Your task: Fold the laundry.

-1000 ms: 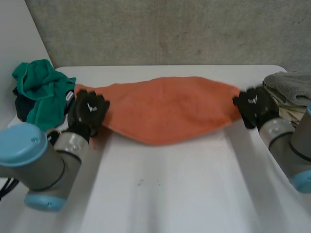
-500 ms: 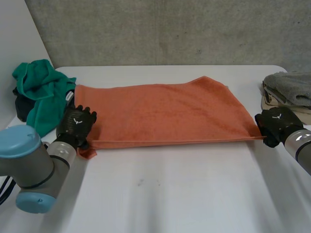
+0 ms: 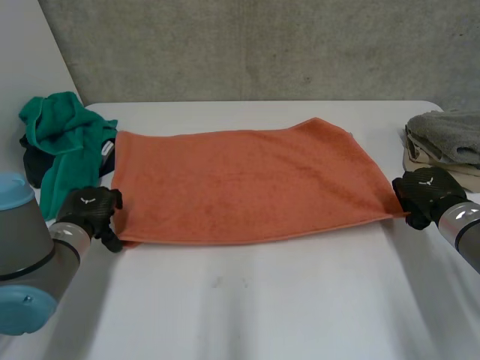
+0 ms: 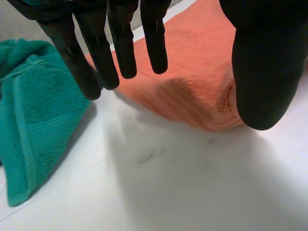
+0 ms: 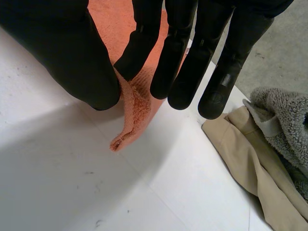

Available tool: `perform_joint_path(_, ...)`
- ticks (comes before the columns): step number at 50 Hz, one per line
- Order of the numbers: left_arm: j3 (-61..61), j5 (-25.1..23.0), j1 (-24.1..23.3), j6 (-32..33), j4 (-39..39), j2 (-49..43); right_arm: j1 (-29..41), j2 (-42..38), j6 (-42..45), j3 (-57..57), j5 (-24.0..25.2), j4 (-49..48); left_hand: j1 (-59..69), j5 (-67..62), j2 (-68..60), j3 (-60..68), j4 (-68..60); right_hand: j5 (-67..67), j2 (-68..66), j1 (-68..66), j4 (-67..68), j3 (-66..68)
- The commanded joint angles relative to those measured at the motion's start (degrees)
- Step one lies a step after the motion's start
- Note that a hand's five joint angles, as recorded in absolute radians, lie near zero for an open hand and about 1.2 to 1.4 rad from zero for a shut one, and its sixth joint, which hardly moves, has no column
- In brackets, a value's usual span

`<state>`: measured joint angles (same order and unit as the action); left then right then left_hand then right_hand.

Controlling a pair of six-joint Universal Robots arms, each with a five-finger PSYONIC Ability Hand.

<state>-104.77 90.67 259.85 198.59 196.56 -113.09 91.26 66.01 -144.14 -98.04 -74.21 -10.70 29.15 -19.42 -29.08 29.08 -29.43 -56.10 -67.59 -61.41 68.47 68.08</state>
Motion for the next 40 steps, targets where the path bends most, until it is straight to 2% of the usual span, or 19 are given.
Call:
perform_joint_path(1,1.94,1.62,0.04,0.05,2.69,-4.15,-0.03,0.0,0.0,-0.05,0.03,0.07,11.83,-11.55,-11.89,11.9,-11.55,-13.9,-12.41,-18.59,11.53,11.92)
perform_joint_path(4,2.91,1.53,0.13,-0.13,2.6,-5.3,-0.03,0.0,0.0,-0.14,0.03,0.07,24.75,-24.48,-24.82,24.83,-24.48,-13.9,-12.41,-18.59,11.53,11.92)
perform_joint_path(5,3.0,1.36,0.22,-0.65,2.6,-5.21,-0.03,0.0,0.0,-0.14,0.03,0.07,34.29,-34.02,-34.36,34.36,-34.01,-13.9,-12.41,-18.59,11.53,11.92)
perform_joint_path(8,2.74,1.18,0.57,-3.19,2.6,-4.42,-0.03,0.0,0.01,-0.14,0.12,0.07,45.45,-45.18,-45.52,45.52,-45.17,-13.9,-12.41,-18.59,11.53,11.92)
perform_joint_path(11,2.47,0.74,0.48,-5.75,2.43,-3.37,-0.03,0.0,0.09,-0.23,0.12,0.07,50.83,-50.56,-50.9,50.91,-50.55,-13.9,-12.41,-18.59,11.53,11.92)
perform_joint_path(15,1.94,-1.97,0.31,-9.44,2.34,-0.38,-0.03,0.0,0.09,-0.31,0.12,0.15,50.85,-50.58,-50.92,50.92,-50.57,-13.9,-12.41,-18.59,11.53,11.92)
perform_joint_path(21,1.07,-3.83,0.74,-9.01,1.46,2.61,-0.03,0.79,0.0,-0.31,0.03,0.24,50.85,-50.58,-50.92,50.92,-50.57,-13.9,-12.41,-18.59,11.53,11.92)
perform_joint_path(22,0.8,-3.74,0.66,-9.01,0.85,2.96,-0.03,1.22,0.0,-0.4,0.12,0.15,45.21,-44.94,-45.28,45.28,-44.93,-13.9,-12.41,-18.59,11.53,11.92)
perform_joint_path(23,0.37,-3.66,0.48,-9.01,-0.72,3.83,-0.12,1.4,0.0,-0.4,0.12,0.15,29.5,-29.23,-29.57,29.57,-29.22,-13.9,-12.41,-18.59,11.53,11.92)
perform_joint_path(30,-3.32,-4.0,-0.05,-9.01,-4.34,7.8,-0.03,1.4,0.0,-0.4,0.12,0.15,9.52,-9.25,-9.59,9.59,-9.24,-13.9,-12.41,-18.59,11.53,11.92)
perform_joint_path(40,-2.1,-4.01,-1.45,-7.43,-3.38,3.32,-0.03,1.32,0.09,-0.4,0.12,0.24,7.3,-7.03,-7.37,7.38,-7.03,-13.9,-12.41,-18.59,11.53,11.92)
